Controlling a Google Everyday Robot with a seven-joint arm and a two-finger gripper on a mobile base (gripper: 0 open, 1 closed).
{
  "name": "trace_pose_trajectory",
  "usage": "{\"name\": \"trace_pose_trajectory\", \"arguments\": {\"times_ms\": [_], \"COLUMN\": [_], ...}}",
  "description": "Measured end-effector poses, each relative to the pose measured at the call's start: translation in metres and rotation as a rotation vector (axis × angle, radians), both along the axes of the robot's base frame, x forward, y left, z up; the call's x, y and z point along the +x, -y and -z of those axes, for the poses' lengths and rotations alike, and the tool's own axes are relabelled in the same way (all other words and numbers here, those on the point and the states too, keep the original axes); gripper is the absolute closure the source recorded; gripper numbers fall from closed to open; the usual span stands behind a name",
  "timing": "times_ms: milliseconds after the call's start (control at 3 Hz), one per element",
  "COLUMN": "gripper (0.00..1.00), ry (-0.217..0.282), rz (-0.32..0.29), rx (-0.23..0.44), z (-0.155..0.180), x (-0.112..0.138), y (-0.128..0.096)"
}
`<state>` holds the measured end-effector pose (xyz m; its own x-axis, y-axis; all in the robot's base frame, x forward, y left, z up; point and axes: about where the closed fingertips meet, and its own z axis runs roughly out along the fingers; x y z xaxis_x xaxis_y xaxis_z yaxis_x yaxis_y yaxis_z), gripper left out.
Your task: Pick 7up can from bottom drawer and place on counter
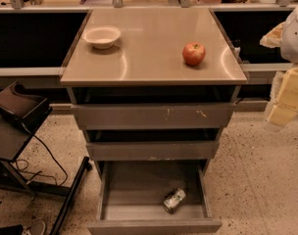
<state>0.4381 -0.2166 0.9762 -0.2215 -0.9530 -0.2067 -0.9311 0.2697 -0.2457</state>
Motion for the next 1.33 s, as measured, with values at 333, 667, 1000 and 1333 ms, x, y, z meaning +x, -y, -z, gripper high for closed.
{"name": "trace_pose_trajectory", "arguments": {"times_ms": [333, 667, 1000, 1333], "gripper": [0.00, 0.00, 0.00, 0.00], "ry": [0.000, -0.011, -0.046, -0.152], "rz": [0.000, -0.027, -0.126, -0.196], "rx": [0.000, 0.023, 0.143, 0.350], "z": [0.000, 0.029, 0.094, 0.186], "x": [0.000, -0.002, -0.015, -0.032], "y": [0.000, -0.014, -0.058, -0.129]}}
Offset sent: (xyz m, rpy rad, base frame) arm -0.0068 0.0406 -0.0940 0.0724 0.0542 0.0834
